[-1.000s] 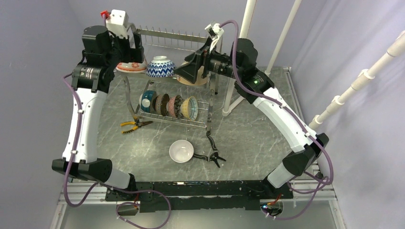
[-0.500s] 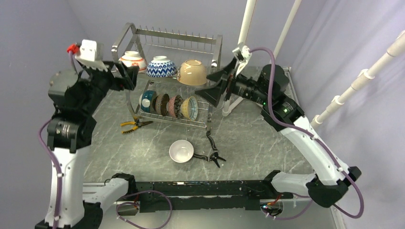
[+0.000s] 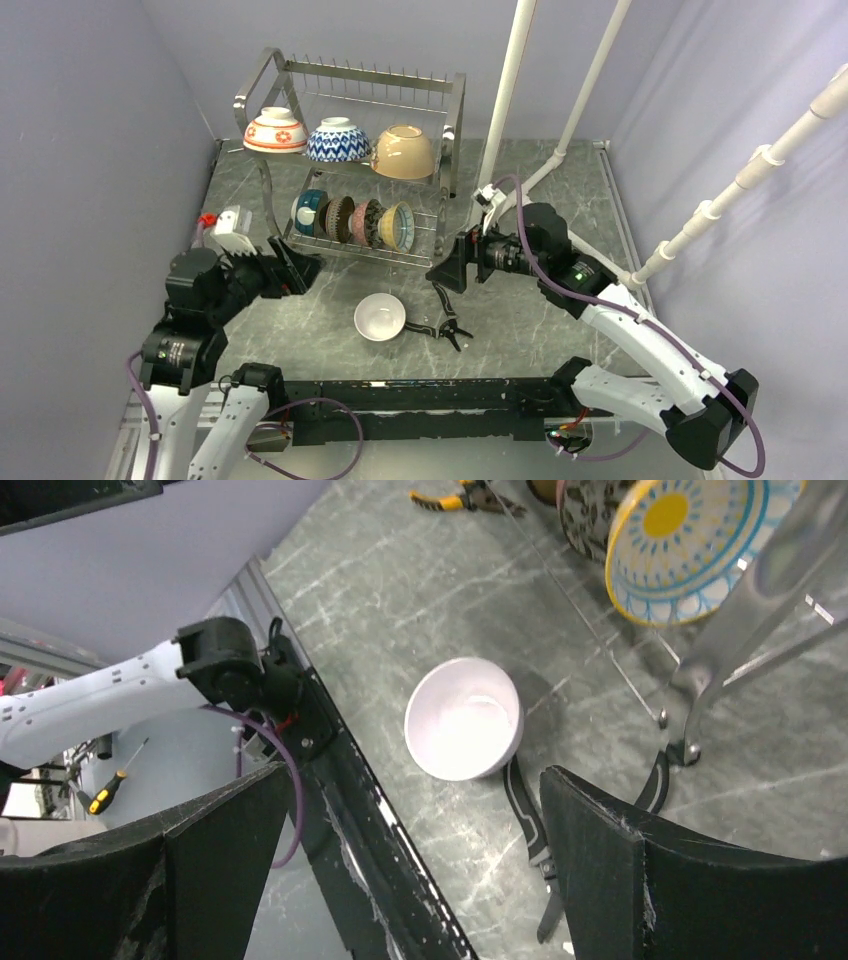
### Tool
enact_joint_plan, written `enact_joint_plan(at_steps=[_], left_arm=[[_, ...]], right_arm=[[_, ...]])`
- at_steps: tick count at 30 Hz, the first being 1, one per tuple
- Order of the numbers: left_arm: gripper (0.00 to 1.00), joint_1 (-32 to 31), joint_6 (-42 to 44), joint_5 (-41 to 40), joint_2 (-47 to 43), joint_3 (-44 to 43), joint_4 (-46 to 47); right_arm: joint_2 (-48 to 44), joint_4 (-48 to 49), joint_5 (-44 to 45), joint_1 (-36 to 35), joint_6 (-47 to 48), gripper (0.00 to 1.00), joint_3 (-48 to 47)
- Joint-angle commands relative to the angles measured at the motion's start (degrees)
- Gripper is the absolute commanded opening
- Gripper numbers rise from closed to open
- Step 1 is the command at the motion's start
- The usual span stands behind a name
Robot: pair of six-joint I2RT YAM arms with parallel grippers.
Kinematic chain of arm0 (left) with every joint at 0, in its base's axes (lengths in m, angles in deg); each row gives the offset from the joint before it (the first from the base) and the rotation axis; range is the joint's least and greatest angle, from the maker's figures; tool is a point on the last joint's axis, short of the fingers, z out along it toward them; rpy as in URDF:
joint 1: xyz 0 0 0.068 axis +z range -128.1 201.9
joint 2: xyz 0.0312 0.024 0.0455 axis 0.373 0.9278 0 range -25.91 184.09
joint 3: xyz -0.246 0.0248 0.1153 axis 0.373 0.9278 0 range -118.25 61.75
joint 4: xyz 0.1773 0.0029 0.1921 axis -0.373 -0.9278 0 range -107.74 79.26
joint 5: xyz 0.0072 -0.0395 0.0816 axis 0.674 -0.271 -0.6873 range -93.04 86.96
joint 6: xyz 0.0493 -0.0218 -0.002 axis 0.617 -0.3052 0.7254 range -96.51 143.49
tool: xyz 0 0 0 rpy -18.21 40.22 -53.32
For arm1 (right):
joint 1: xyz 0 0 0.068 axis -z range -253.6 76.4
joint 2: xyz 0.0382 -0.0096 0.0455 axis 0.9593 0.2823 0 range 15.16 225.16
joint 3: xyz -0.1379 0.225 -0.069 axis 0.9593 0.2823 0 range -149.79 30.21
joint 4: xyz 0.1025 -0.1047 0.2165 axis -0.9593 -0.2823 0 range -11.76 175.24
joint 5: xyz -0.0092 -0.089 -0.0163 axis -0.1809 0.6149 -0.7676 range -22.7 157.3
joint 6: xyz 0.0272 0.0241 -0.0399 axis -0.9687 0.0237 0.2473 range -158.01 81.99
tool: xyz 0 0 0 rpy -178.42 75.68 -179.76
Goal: Load the bowls into the dish rack
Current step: Pick up the bowl from the center of the board.
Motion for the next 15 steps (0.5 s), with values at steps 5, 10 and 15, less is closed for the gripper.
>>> enact_joint_plan(at_steps=[5,10,15], left_arm=[[0.94,0.1,-18.9,1.4,-5.1,13.8,-2.7],[0.93,0.1,-26.0,2.8,-3.8,23.1,2.5],[0.92,-0.2,-27.0,5.4,2.4,30.2,10.4]], right_arm=[[-1.2,4.0,0.8,0.2,-2.6,0.99,4.3],[-0.4,4.8,1.2,0.2,-2.5,0.99,6.1],[-0.6,5.0,2.5,0.2,-2.7,0.99,8.2]])
